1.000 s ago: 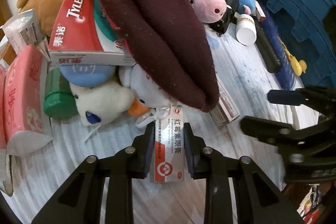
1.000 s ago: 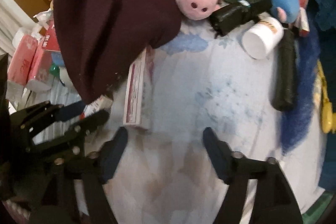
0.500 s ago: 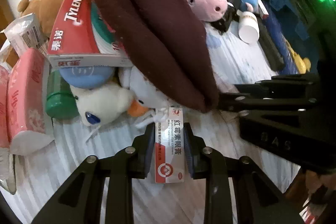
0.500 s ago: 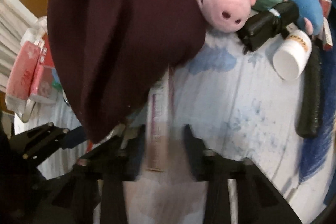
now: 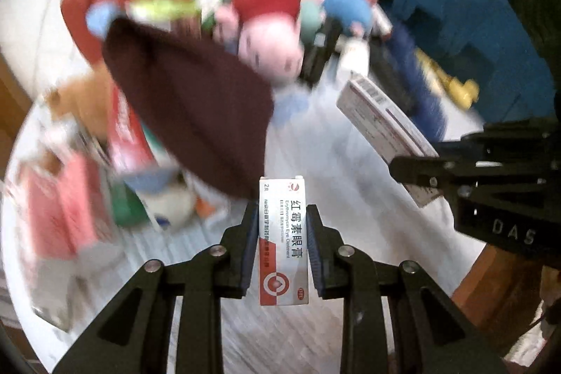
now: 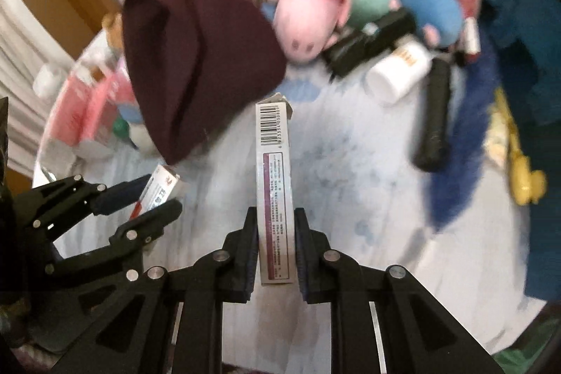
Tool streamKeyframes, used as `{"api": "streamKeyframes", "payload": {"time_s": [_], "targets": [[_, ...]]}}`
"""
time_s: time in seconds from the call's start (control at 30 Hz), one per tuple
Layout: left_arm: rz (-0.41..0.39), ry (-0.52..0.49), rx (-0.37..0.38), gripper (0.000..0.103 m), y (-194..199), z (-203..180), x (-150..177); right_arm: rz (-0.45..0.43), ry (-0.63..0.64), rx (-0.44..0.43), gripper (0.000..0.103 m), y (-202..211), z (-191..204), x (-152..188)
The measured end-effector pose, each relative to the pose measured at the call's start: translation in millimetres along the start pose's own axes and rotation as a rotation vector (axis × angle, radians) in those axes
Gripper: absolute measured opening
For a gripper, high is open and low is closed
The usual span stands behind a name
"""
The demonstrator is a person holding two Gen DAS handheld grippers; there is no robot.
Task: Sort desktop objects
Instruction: 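Carry both boxes over the blue crate and release them inside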
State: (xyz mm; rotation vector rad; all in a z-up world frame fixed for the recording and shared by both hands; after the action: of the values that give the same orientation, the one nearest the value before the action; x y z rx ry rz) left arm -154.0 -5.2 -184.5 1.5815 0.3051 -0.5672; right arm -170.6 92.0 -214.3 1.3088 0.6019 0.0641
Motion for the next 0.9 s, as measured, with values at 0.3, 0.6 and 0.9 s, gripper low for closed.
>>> {"api": "streamKeyframes", "payload": {"time_s": [0.3,0.6,0.9], "targets": [[-0.252,-0.064,0.012,0.026,85,-47,-68,-0.241,-0.018,0.107,0.018,115,-45,-32],[-0.429,-0.091,0.034,0.026,138,-114,-125,-0.476,-0.006,0.194,0.018,239,-85,-31],[-0.501,-0.134,0.081,0.026,157,-198,-172,-0.629,-0.062,0.258,0.018,312,-156,-17]]}}
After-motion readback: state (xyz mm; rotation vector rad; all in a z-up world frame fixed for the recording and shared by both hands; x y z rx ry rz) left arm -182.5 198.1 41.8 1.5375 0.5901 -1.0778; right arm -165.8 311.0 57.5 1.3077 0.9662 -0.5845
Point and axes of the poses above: each gripper's, at about its wrist camera, not at the fingertips, and y roughly against the way its jaws point, z to its left, x to its underside, the point moved 2 cm from there along -y, roughly the way its jaws point, and after that the axes turned 1 degree about y, right-handed, at the moved point
